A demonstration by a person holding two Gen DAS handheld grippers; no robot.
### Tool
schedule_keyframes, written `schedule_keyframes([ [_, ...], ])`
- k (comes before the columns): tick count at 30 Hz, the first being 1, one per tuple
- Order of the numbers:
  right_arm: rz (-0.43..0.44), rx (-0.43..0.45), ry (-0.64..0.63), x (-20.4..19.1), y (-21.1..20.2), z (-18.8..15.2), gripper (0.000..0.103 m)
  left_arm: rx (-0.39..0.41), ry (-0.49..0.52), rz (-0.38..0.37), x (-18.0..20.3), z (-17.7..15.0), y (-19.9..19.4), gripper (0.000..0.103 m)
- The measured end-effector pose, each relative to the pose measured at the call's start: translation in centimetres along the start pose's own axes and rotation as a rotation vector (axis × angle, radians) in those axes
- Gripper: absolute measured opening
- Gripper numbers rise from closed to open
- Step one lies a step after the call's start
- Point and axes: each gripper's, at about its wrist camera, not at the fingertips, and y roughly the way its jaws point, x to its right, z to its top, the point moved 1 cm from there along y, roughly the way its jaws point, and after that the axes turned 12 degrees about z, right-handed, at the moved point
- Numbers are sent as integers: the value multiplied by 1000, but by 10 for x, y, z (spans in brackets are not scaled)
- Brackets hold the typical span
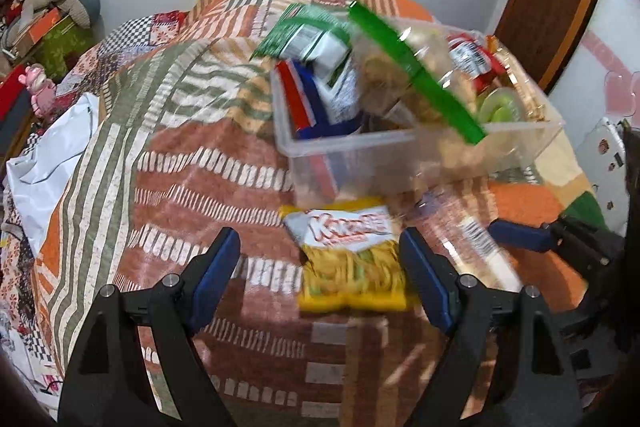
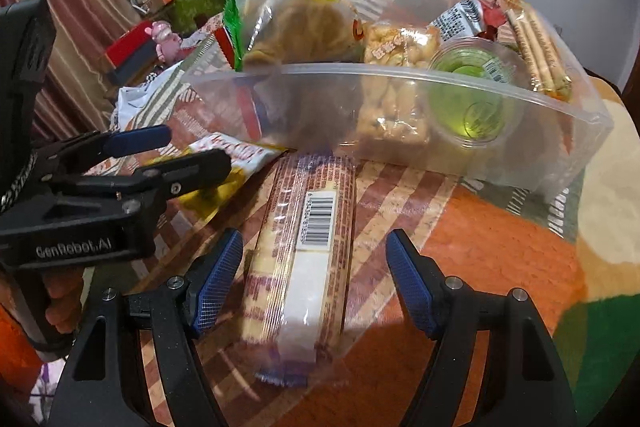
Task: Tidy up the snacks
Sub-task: 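Grasp the yellow chip bag with left tool while right tool grasps the wafer roll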
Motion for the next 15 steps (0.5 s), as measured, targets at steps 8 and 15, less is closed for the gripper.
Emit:
schedule_keyframes([
  [8,10,15,14,8,-7,0,43,-47,-53,-47,-13,-14,10,82],
  [15,2,27,7,10,-21,-15,42,-65,-9,-74,8,-9,16,82],
])
